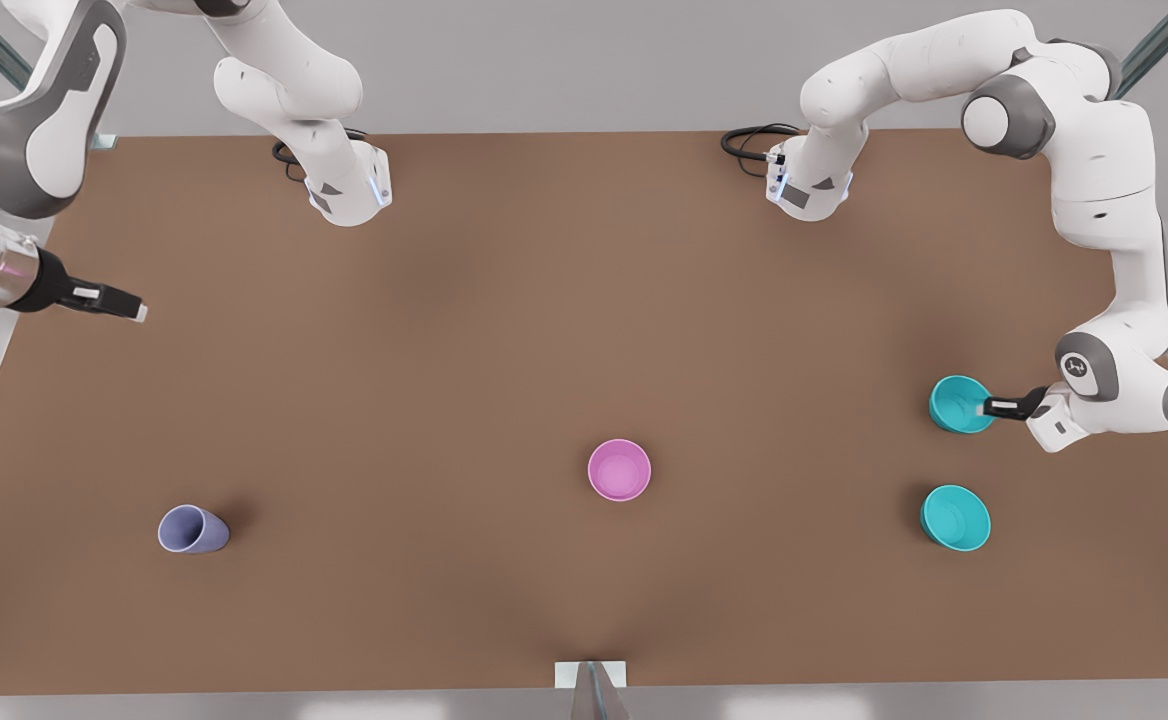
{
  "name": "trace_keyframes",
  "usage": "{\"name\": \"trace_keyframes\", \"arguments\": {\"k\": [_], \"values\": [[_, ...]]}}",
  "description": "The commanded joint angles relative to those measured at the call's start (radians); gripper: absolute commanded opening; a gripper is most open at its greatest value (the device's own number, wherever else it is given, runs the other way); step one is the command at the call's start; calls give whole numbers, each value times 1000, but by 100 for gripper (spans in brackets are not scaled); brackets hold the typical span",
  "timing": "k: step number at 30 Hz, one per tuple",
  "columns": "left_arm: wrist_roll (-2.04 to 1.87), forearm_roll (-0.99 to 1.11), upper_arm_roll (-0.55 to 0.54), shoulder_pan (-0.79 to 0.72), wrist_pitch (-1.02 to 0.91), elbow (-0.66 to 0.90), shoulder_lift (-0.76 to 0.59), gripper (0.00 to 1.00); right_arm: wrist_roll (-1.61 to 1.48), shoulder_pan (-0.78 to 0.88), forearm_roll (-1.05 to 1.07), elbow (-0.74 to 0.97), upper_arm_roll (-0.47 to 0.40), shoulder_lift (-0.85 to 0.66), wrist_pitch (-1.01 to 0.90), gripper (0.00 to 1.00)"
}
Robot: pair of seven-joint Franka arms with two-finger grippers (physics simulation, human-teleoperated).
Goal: Stack the blue bowl on the pink bowl
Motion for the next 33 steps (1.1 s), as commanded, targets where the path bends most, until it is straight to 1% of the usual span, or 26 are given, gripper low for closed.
{"name": "trace_keyframes", "arguments": {"k": [1,5,6,8,9,11,12,14,15,16,18,19,21,23,33], "values": [[114,-12,0,-1,6,0,-1,21,-135,-1,-6,0,-1,-3,2,100],[108,-10,0,-27,1,2,-16,21,-135,-1,-6,0,-1,3,0,100],[68,-10,3,-65,-41,2,-64,21,-135,-1,-5,0,-1,4,0,100],[-51,-8,40,-196,-152,0,-173,21,-135,-1,-5,-1,-1,6,-2,100],[-129,-8,40,-254,-201,2,-216,21,-135,-1,-5,-1,-1,6,-3,100],[-462,-8,41,-467,-216,7,-251,21,-136,-1,-5,0,-2,14,-3,100],[-649,-8,35,-572,-241,55,-245,21,-136,-1,-5,0,-4,14,-3,100],[-890,-21,18,-702,-259,161,-196,21,-136,-1,-5,0,-4,17,-3,100],[-1011,-59,18,-776,-259,238,-155,21,-136,-1,-5,0,-4,17,-3,100],[-1160,-81,18,-855,-259,365,-69,21,-140,-1,-3,0,-4,18,-3,100],[-1321,-81,20,-946,-258,517,42,21,-143,-1,-3,0,-4,18,2,100],[-1366,-79,20,-980,-252,569,88,21,-143,-1,-3,0,-5,18,2,100],[-1456,-81,18,-1026,-145,596,143,21,-143,1,-3,0,-7,18,2,100],[-1456,-81,18,-1027,-114,600,155,21,-141,1,-2,0,-7,18,0,100],[-1450,-104,18,-1018,-115,596,212,21,-140,1,1,0,-7,27,-3,100]]}}
